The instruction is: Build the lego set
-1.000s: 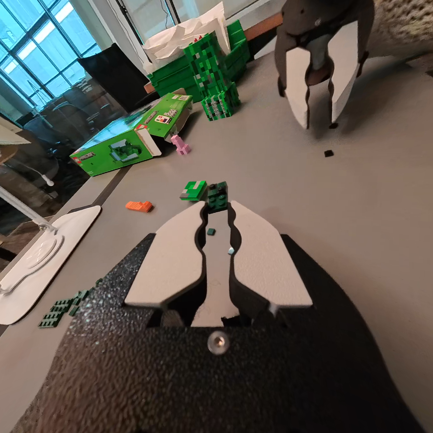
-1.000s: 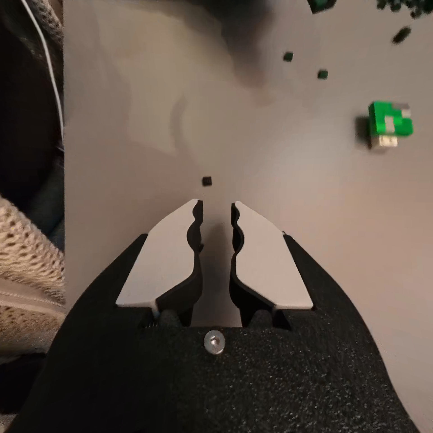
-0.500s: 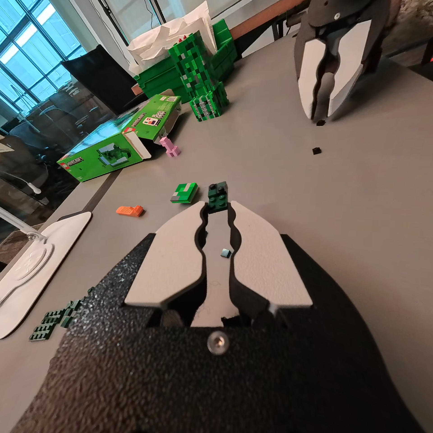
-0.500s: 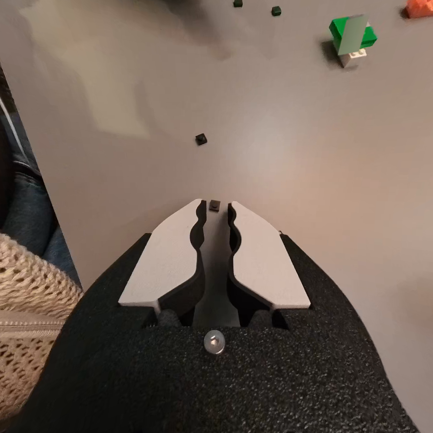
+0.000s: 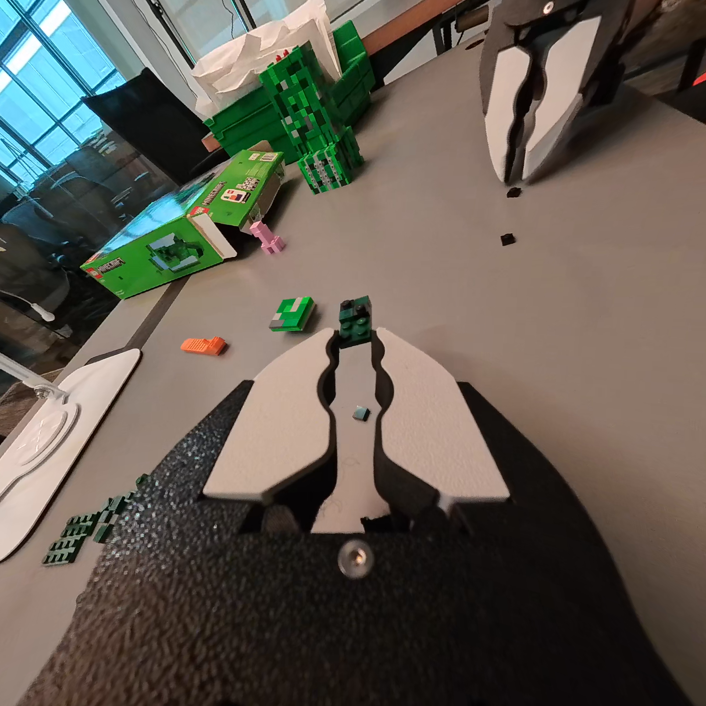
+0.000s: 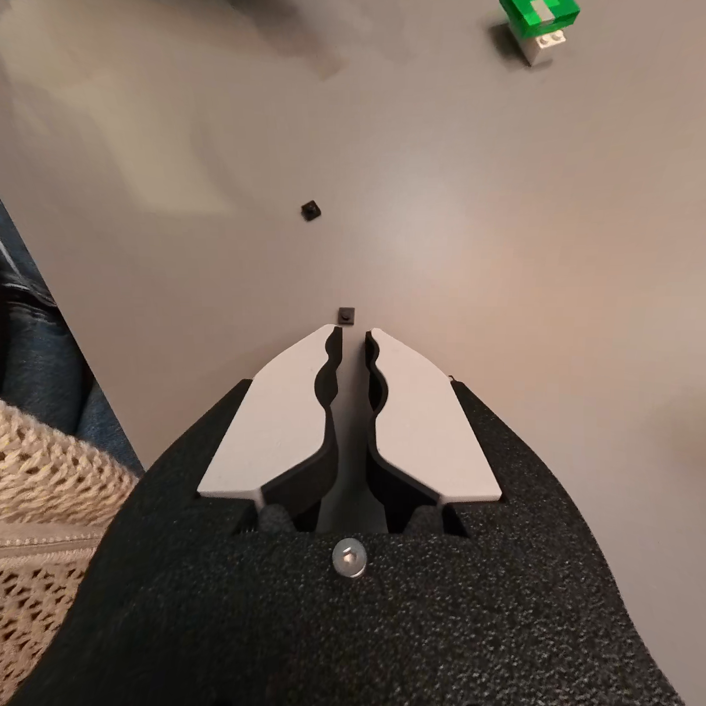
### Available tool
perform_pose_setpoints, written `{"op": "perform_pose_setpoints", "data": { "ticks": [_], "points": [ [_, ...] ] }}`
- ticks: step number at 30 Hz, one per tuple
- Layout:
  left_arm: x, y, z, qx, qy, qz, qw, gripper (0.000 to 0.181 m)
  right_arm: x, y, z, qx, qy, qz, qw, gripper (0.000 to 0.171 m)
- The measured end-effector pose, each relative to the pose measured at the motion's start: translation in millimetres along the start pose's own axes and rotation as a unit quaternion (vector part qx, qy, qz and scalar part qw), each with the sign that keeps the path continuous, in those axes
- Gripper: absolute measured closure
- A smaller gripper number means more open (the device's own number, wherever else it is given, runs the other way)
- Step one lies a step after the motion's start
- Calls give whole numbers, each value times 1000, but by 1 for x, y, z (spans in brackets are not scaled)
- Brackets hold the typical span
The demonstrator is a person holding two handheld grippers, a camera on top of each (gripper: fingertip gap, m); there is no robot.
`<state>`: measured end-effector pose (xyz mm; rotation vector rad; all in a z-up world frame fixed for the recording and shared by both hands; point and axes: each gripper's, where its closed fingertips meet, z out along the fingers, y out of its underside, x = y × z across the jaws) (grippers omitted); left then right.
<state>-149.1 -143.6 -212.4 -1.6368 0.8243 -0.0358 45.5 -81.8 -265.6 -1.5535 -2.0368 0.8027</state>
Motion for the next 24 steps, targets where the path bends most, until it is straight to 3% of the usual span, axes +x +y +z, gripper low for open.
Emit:
{"op": "perform_pose_setpoints", "data": {
  "ticks": [18, 24],
  "points": [
    [5, 0, 2, -5, 12, 4, 1000, 166, -3, -10, 10, 2, -18, -26, 1000, 164],
    [7, -2, 2, 1, 18, 1, 1000, 166, 1, -107, 25, 93, -51, -109, 988, 164]
  ]
}}
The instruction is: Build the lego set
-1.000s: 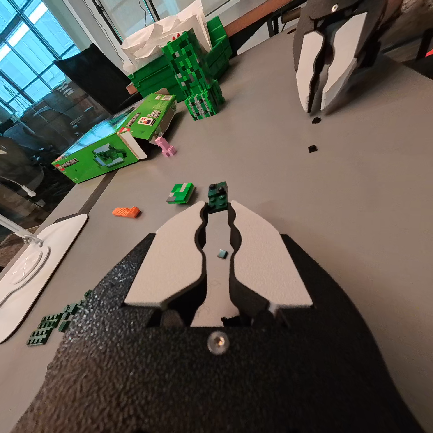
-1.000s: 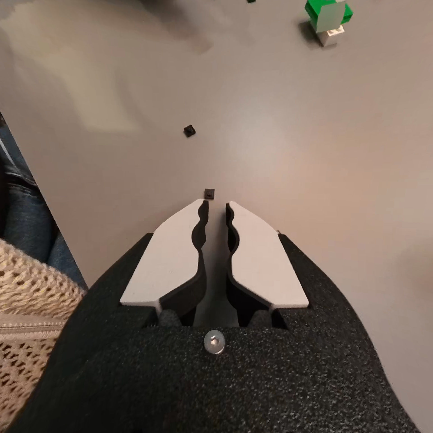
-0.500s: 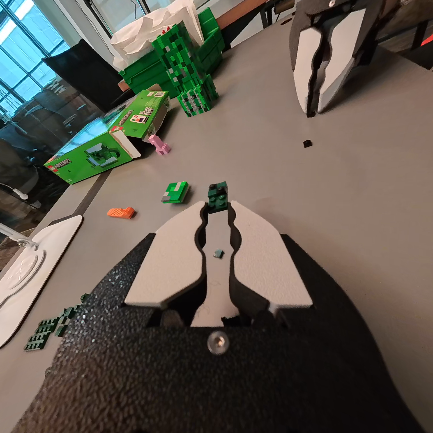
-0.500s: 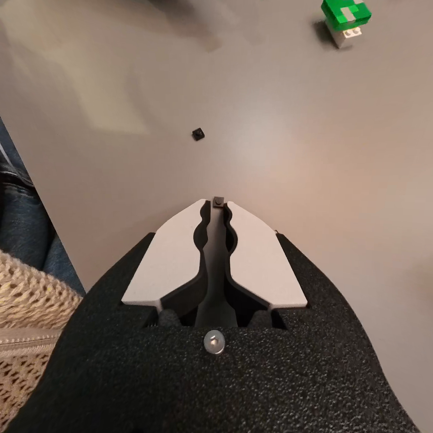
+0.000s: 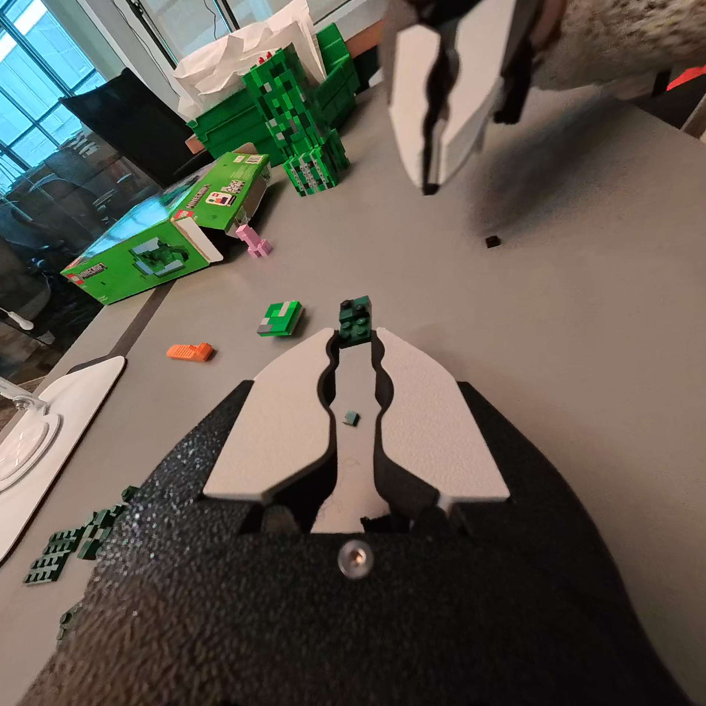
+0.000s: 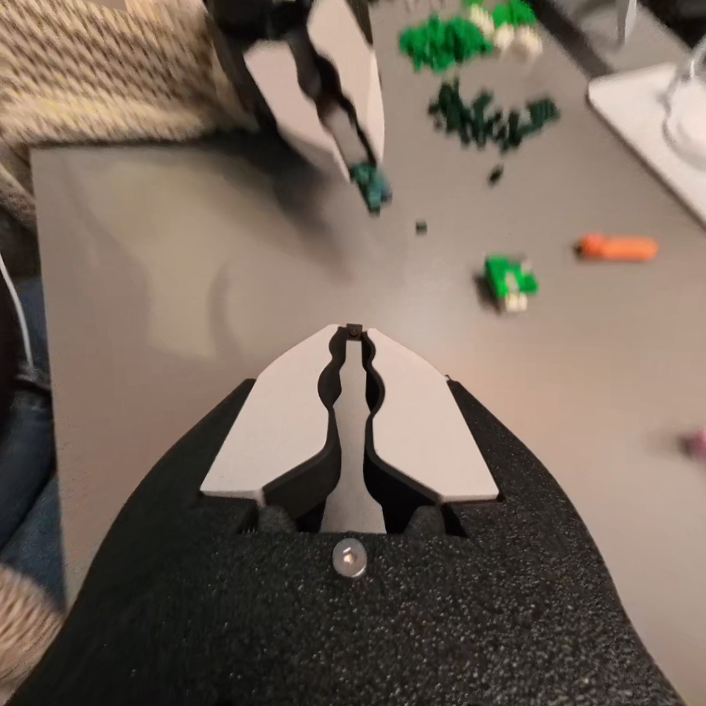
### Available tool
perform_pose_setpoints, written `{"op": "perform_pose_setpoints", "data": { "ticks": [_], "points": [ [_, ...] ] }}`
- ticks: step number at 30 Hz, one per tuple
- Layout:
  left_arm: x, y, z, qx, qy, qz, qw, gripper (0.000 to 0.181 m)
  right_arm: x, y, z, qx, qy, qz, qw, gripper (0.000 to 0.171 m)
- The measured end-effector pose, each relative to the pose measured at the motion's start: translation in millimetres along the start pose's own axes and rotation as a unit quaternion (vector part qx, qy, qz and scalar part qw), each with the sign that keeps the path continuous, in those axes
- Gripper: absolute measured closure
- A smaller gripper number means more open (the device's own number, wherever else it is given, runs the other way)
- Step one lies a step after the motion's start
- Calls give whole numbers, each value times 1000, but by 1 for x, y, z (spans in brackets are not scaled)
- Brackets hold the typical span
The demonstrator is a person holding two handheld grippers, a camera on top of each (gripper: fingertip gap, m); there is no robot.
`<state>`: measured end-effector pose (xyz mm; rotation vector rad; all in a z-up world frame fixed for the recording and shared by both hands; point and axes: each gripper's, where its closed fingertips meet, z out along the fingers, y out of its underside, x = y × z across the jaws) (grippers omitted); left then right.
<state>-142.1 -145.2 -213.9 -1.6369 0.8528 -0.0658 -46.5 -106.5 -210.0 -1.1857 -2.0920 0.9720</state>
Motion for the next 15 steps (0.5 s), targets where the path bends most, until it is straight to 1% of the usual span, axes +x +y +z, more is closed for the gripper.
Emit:
{"op": "perform_pose_setpoints", "data": {
  "ticks": [3, 5, 7, 10, 15],
  "points": [
    [2, -2, -1, 6, 7, 4, 1000, 166, 6, -44, 30, 24, -46, -52, 997, 164],
    [3, -3, -1, 13, 8, 4, 1000, 166, 8, -59, 51, 19, -75, -71, 994, 164],
    [3, -5, -2, 20, 8, 3, 1000, 166, 9, -65, 68, 6, -96, -85, 992, 164],
    [2, -7, -3, 27, 8, 1, 1000, 166, 7, -67, 82, -9, -117, -92, 989, 164],
    [2, -6, -3, 27, 9, 0, 1000, 166, 8, -66, 84, -17, -118, -99, 988, 164]
  ]
}}
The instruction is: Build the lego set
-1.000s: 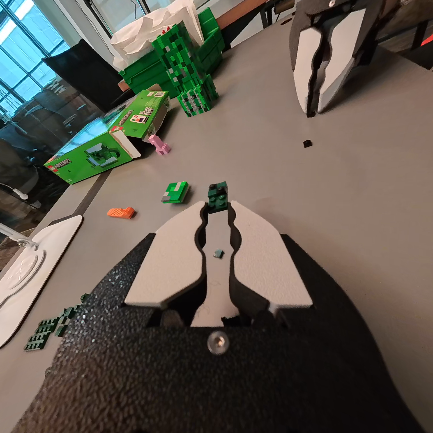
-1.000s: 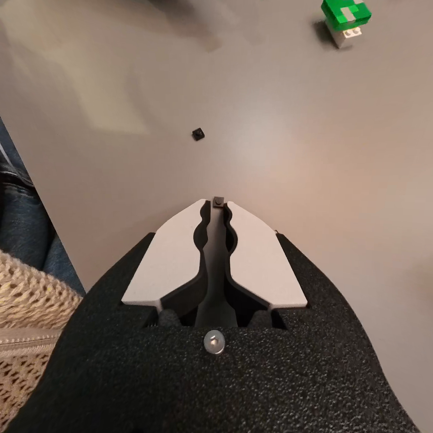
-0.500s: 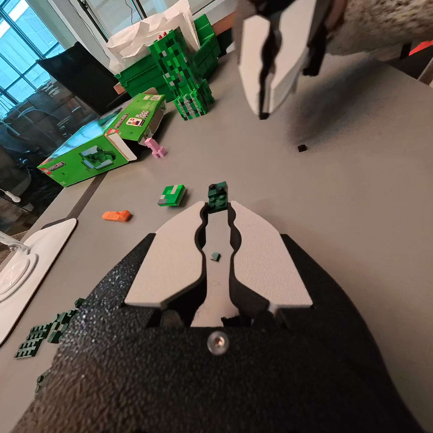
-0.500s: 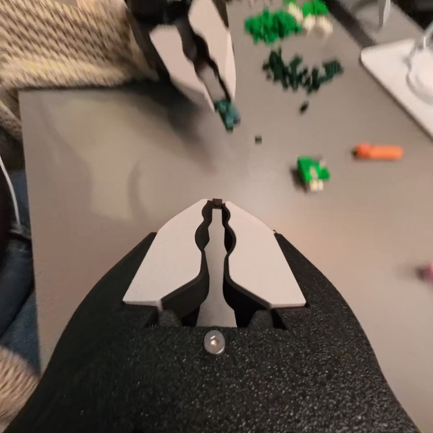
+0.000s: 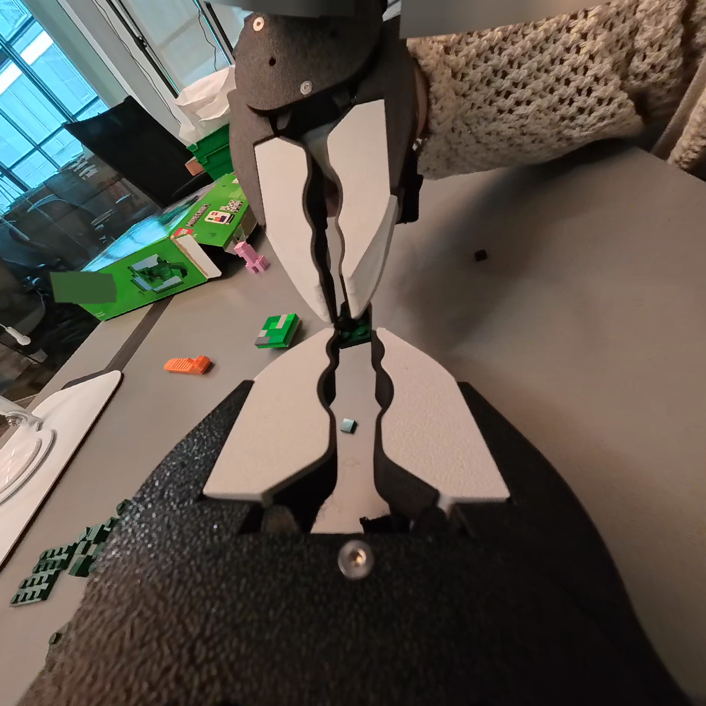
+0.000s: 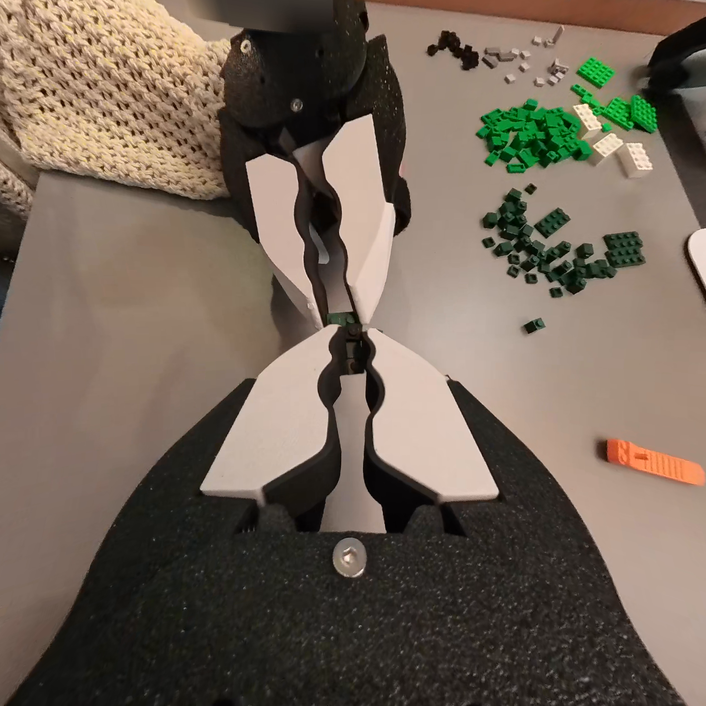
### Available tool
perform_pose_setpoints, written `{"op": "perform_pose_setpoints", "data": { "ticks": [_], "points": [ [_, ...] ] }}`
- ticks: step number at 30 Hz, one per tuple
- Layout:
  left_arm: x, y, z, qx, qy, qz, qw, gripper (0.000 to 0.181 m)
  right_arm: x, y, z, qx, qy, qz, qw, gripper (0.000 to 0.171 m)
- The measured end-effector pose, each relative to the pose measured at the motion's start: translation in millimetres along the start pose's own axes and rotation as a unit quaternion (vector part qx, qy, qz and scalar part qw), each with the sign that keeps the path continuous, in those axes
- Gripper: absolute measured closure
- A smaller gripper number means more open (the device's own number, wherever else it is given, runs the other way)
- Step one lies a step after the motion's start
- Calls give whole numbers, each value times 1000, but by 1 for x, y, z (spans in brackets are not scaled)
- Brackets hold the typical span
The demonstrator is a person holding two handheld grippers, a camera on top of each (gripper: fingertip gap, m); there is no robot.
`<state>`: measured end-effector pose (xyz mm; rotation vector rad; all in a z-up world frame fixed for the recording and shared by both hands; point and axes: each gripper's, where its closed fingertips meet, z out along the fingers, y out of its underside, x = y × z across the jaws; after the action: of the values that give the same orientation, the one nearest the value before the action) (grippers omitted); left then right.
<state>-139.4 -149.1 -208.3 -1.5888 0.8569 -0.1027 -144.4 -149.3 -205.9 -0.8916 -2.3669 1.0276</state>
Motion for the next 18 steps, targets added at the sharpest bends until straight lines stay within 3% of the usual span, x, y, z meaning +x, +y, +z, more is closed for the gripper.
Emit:
{"op": "perform_pose_setpoints", "data": {
  "ticks": [18],
  "points": [
    [2, -3, 0, 11, 4, 1, 1000, 166, -2, -1, -1, -24, -19, -15, 999, 161]
  ]
}}
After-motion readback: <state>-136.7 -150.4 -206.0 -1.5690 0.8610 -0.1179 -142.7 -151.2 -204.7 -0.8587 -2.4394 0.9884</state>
